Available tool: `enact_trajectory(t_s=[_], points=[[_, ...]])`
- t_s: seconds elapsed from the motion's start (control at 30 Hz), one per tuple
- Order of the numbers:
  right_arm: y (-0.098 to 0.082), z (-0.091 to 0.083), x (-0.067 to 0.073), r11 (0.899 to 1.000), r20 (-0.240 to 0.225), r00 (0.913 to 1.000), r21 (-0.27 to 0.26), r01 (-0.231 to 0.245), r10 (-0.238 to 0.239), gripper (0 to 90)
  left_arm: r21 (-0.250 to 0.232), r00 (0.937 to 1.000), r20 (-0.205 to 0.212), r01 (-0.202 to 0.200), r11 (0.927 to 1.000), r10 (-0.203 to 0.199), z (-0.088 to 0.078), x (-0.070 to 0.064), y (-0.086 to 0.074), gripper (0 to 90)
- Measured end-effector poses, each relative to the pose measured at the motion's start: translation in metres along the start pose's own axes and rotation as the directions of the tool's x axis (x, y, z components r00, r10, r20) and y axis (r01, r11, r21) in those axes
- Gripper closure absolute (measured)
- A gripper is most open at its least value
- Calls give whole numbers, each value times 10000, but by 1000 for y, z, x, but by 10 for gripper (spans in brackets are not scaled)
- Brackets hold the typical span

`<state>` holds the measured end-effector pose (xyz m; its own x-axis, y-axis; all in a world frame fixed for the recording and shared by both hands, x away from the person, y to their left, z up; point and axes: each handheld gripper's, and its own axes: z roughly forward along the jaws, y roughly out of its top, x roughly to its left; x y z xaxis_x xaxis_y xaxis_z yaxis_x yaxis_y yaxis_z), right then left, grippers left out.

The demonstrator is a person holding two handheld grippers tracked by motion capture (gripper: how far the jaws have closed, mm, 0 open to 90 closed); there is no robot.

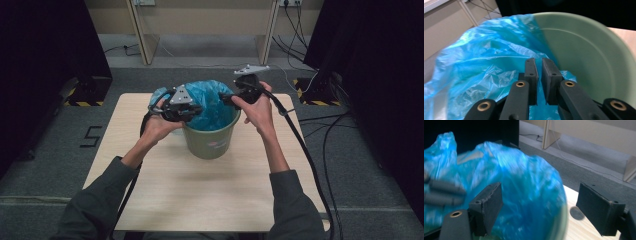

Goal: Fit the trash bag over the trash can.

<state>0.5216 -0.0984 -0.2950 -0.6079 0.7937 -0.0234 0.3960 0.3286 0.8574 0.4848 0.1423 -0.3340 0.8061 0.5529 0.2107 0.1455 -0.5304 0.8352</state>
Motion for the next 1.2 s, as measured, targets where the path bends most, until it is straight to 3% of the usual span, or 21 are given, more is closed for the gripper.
enact_trajectory(t_s=[0.27, 0.43, 0.57, 0.63, 0.73, 0.83, 0.93, 1.0, 1.07, 1.2], points=[[29, 39, 21, 9994, -662, 9977, 272, 194, -176, 191, -200, 9999, 158, 33, 9998, -30, -9, -2, -5, 808], [40, 69, 33, 9953, -807, 9966, 933, 269, -193, 209, -359, 9996, 241, 158, 9992, -149, -10, -4, -7, 799], [40, 83, 37, 9884, -964, 9944, 1411, 567, -433, 517, -441, 9989, 425, 217, 9988, -198, -12, -5, -9, 787], [36, 86, 36, 9800, -1005, 9913, 1712, 1012, -848, 672, -542, 9986, 464, 272, 9982, -247, -16, -3, -10, 769], [31, 78, 32, 9642, -864, 9832, 1991, 1752, -1608, 829, -645, 9990, 420, 206, 9977, -179, -24, 0, -11, 696], [27, 60, 25, 9672, -933, 9808, 1738, 1854, -1712, 871, -860, 9981, 403, 496, 9951, -463, -36, 4, -11, 573], [18, 37, 19, 9678, -878, 9792, 1593, 1950, -1828, 874, -1340, 9951, 116, 991, 9860, -985, -50, 11, -12, 455], [7, 22, 14, 9718, -806, 9812, 1450, 1857, -1754, 874, -1506, 9900, -217, 1347, 9794, -1395, -58, 19, -14, 386], [-4, 8, 7, 9761, -766, 9820, 1203, 1808, -1724, 874, -1477, 9833, -297, 1734, 9737, -1796, -60, 29, -18, 339], [-22, -13, -3, 9816, -663, 9852, 975, 1644, -1584, 871, -1127, 9678, -356, 2438, 9633, -2491, -49, 40, -24, 261]])
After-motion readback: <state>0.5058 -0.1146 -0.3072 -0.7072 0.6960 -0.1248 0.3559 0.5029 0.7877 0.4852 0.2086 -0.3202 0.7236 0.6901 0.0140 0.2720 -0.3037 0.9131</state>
